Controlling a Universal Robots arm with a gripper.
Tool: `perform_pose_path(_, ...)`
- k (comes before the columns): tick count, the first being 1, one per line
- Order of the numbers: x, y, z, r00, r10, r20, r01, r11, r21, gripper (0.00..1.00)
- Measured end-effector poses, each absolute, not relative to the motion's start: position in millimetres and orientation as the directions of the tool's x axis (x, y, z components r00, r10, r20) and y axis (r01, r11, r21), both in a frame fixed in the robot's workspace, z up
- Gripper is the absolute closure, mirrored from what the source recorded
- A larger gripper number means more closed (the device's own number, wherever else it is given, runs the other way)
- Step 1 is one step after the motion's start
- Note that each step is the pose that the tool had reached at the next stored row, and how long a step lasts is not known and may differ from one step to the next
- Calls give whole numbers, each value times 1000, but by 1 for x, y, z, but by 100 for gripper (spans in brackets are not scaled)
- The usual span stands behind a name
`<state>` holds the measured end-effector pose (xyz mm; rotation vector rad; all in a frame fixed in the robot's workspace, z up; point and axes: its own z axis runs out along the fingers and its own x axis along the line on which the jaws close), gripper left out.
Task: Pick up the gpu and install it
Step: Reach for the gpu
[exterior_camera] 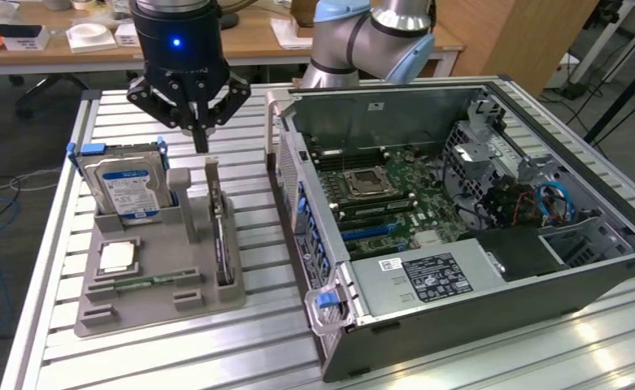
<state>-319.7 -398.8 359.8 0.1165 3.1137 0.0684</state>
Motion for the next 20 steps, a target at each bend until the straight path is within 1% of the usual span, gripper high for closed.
perform_pose_path(20, -329, -399, 358, -997, 75, -23, 74, 996, 45, 89)
